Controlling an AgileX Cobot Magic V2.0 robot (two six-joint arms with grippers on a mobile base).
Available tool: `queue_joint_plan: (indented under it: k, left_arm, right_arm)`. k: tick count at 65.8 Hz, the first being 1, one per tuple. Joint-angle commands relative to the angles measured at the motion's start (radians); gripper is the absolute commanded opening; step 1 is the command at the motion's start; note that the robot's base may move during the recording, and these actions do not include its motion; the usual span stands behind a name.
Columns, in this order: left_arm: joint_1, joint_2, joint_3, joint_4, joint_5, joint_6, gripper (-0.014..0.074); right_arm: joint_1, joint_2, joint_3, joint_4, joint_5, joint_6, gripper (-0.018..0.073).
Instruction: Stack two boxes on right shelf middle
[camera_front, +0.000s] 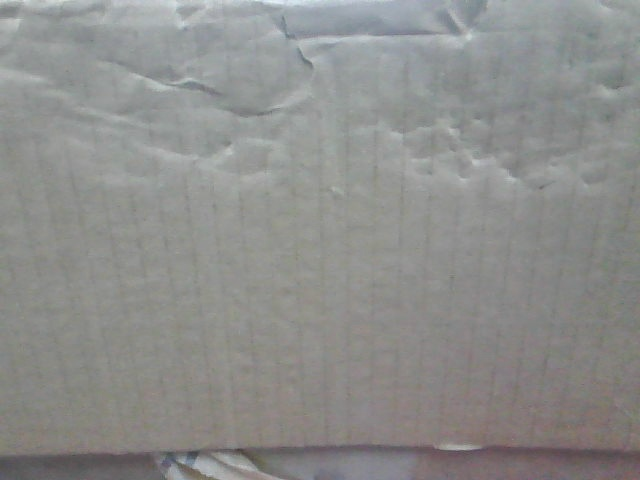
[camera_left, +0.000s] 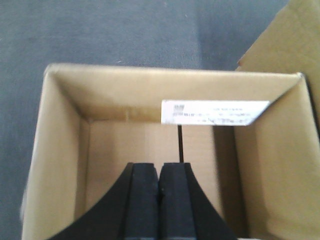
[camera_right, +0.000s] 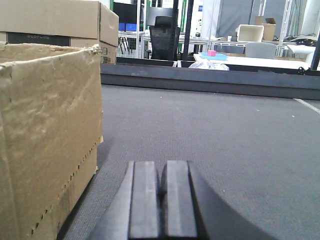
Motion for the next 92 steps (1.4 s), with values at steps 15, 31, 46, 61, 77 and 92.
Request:
queue_joint_plan:
  k: [15,31,46,61,77,92]
  left_arm:
    - [0.168,0.081,-0.079,-0.070,0.075,0.128,-0.0111]
    - [0.230,0.084,-0.077,-0.053,0.110,0.151,-0.0046]
    - [0.232,0.119,-0.077,-0.023,0.110,0.151,0.0380]
    - [0.232,0.239,-0.077,-0.012,0.132,0.179,0.0435]
    - [0.232,0.345,-0.077,-0.010,0.107,0.183,0.0348]
    - [0.232,0.351,-0.077,-0.010,0.100,0.183,-0.0015]
  right_arm:
    - [-0.004,-0.003,0.000,0.006,-0.018,-0.003,-0.0162]
    - [-0.004,-0.003,0.000,0.006,-0.018,-0.003,-0.0162]
    - [-0.004,-0.003,0.000,0.006,-0.018,-0.003,-0.0162]
    - [-0.004,-0.003,0.000,0.006,-0.018,-0.003,-0.0162]
    - [-0.004,-0.003,0.000,0.006,-0.018,-0.003,-0.0162]
    - [-0.004,-0.003,0.000,0.006,-0.018,-0.003,-0.0162]
